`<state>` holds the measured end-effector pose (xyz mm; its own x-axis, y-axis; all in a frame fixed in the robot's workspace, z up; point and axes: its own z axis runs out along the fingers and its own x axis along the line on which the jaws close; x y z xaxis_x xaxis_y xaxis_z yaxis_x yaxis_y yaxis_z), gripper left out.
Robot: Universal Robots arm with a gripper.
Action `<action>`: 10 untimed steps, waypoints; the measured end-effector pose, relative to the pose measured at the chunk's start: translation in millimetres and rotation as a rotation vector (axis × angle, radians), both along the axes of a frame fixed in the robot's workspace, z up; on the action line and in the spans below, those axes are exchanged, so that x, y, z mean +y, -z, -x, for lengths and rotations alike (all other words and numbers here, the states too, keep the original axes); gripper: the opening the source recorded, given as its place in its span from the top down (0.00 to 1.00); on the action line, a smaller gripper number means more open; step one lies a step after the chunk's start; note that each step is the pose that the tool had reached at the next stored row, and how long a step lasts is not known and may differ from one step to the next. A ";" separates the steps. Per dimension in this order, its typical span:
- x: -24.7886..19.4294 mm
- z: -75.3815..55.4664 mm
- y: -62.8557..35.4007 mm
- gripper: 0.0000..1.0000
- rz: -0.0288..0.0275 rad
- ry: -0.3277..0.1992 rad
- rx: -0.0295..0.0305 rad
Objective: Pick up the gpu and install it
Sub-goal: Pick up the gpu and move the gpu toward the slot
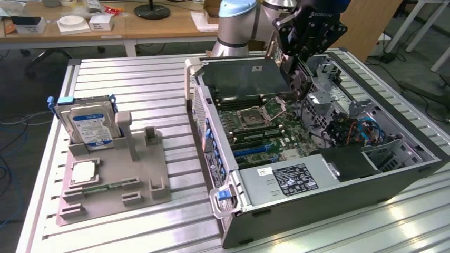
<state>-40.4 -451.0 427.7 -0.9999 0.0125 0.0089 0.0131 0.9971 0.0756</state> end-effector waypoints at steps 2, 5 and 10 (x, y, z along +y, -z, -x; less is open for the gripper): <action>0.0 -3.1 0.4 0.73 0.0001 0.000 0.0000; 0.0 -4.0 0.6 0.73 -0.0014 0.000 0.0000; 0.0 -4.0 0.6 0.73 -0.0016 0.000 0.0000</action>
<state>-36.4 -451.0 427.1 -0.9999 0.0124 0.0089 0.0130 0.9969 0.0772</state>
